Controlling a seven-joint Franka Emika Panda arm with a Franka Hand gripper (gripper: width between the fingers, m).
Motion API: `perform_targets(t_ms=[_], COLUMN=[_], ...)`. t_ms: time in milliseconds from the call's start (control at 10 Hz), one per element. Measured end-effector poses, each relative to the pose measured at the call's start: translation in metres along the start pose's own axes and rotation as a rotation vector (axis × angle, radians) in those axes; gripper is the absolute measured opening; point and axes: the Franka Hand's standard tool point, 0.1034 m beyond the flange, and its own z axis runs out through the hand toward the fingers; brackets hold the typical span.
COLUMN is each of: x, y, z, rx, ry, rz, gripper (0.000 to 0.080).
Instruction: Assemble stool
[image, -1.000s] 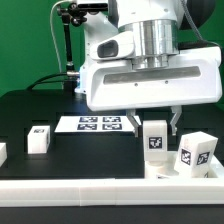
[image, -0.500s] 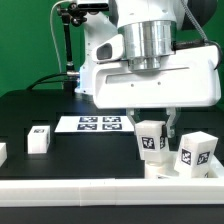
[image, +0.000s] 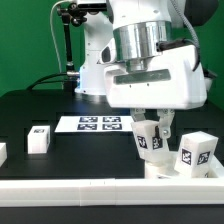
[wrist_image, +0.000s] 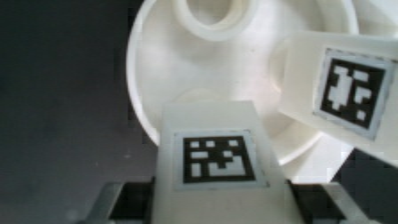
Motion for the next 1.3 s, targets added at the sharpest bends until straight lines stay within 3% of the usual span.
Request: perform_targets(t_ms=[400, 700, 800, 900, 1000, 1300], x=[-0.002, -0.003, -0.003, -0.001, 0.001, 0.008], y=[0.001, 0.001, 0.001, -0.001, -0.006, -0.016], z=[0.001, 0.001, 0.001, -0.003, -0.011, -0.034], rx=[0.016, 0.023, 0.024, 0.03, 0.044, 0.088], ry=[-0.022, -0.035, -0.035, -0.035, -0.033, -0.031], rz=[0.316, 0.384, 0.38, 0.347, 0.324, 0.28], gripper=[0.0338, 0.0338, 0.0518, 0.0518, 0.0625, 0.0648])
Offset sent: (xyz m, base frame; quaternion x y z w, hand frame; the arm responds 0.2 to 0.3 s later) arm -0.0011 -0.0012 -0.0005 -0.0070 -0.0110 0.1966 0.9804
